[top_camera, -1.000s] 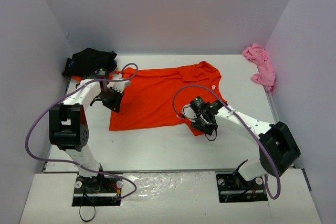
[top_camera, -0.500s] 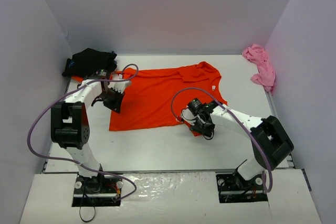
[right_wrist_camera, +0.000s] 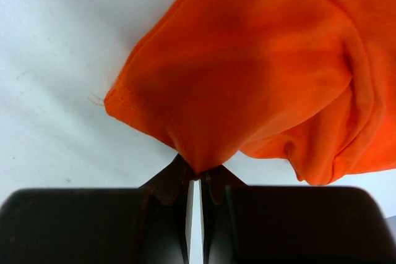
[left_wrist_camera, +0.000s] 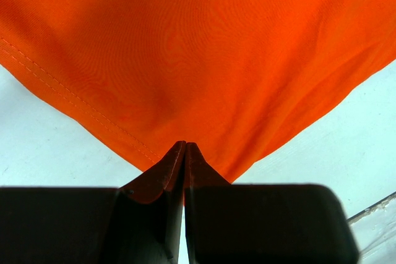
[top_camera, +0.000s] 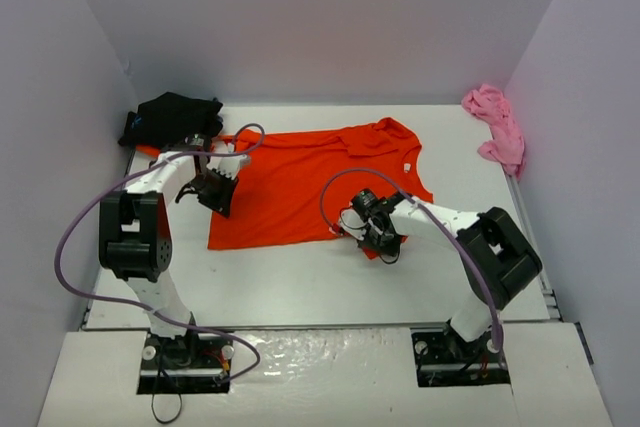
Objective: Fold and stack the t-shirts
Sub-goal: Flatten the tshirt out
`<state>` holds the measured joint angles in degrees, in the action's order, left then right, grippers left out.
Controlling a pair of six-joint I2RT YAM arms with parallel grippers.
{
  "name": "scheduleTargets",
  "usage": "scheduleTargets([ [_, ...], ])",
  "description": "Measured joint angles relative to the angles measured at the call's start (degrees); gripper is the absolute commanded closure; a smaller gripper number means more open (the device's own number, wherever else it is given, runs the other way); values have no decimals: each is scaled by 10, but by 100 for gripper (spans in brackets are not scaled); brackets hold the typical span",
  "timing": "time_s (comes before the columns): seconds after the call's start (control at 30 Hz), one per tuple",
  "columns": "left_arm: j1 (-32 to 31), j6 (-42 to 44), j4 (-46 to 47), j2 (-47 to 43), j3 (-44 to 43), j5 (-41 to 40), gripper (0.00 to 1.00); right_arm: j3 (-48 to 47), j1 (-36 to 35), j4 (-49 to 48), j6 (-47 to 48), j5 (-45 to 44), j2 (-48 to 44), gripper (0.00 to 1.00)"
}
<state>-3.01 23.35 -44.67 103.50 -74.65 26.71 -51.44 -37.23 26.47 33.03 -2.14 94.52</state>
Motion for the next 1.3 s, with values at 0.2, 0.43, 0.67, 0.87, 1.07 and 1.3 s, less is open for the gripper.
scheduleTargets([
  [0.2,0,0,2,0,3,0,100,-1,0,-18,0,-54,-14,100],
  [0.43,0,0,2,0,4,0,100,-7,0,-15,1,-129,-132,100],
  [0.67,0,0,2,0,5,0,100,-51,8,38,9,-141,-266,99],
  [0.87,-1,0,2,0,5,0,100,-54,12,112,6,-93,-253,48],
  [1.07,-7,0,1,0,5,0,100,-52,-10,131,4,-64,-161,46],
  [1.3,-47,1,0,-14,5,0,100,-63,-26,109,-1,-85,-163,48],
])
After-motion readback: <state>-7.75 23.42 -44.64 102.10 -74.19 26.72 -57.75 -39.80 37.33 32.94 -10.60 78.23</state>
